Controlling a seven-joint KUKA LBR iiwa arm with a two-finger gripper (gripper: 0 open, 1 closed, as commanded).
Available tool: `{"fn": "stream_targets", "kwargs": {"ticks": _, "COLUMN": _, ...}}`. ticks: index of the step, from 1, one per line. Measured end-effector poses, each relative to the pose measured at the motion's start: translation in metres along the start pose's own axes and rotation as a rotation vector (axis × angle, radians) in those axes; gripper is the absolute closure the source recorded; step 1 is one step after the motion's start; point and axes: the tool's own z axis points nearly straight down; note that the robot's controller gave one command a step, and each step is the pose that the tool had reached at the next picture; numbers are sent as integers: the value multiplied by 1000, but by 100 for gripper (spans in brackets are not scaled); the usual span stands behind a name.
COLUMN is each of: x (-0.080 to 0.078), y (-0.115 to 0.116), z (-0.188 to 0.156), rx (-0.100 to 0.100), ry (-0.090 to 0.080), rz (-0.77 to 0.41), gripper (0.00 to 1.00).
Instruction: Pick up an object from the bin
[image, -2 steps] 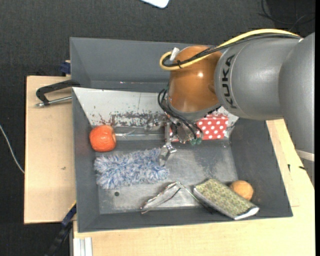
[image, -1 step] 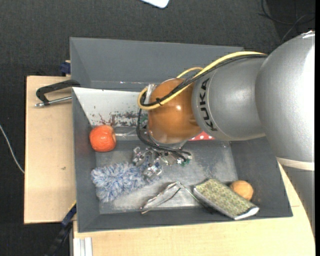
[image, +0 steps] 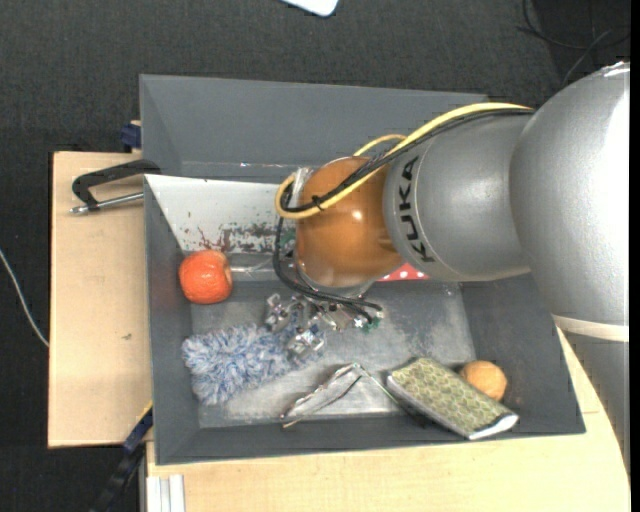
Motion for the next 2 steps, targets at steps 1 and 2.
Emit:
{"fn": "stream_targets", "kwargs": {"ticks": 1, "x": 0, "y": 0, "z": -1, "rx": 0, "ry": 0, "rz": 0, "gripper": 100}}
{"fn": "stream_targets", "kwargs": {"ticks": 2, "x": -15, "y": -7, "z": -146, "rx": 2, "ry": -5, "rz": 15, "gripper": 100}}
